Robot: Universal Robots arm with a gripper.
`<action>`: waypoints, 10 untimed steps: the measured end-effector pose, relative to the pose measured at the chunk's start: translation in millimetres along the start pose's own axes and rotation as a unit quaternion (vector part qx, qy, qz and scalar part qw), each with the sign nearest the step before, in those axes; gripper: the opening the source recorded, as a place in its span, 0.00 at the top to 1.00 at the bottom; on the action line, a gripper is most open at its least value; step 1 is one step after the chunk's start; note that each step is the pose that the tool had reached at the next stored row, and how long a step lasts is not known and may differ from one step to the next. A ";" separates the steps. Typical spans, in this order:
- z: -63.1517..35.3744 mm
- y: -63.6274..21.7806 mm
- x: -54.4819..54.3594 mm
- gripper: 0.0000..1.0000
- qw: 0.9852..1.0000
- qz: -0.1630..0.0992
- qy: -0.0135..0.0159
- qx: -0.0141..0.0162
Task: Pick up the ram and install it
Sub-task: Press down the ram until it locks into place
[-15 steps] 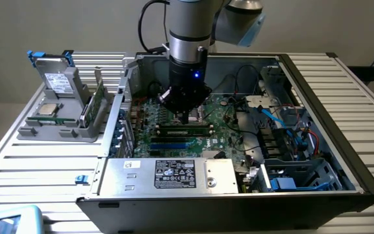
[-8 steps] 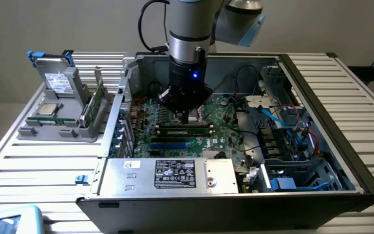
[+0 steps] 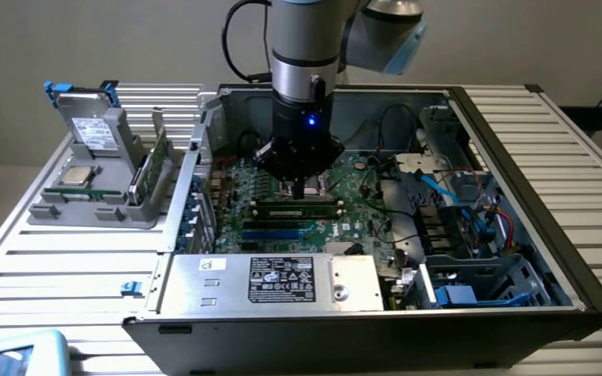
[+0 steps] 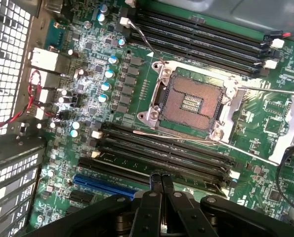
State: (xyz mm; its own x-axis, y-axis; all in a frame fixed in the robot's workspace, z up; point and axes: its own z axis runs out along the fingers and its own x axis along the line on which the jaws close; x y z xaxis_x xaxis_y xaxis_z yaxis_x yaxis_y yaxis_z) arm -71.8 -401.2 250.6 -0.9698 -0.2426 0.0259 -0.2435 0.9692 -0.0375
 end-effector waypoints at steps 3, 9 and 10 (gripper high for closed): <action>0.0 0.1 0.0 0.89 1.000 0.013 -0.012 0.003; 0.2 0.1 -0.1 0.89 0.999 0.040 -0.028 0.007; 0.3 0.1 -0.1 0.89 0.998 0.047 -0.028 0.008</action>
State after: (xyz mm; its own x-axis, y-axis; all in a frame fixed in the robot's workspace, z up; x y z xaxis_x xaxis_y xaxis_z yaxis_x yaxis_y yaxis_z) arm -71.7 -401.1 250.3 -0.9876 -0.1533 -0.0345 -0.1514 0.9871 -0.0524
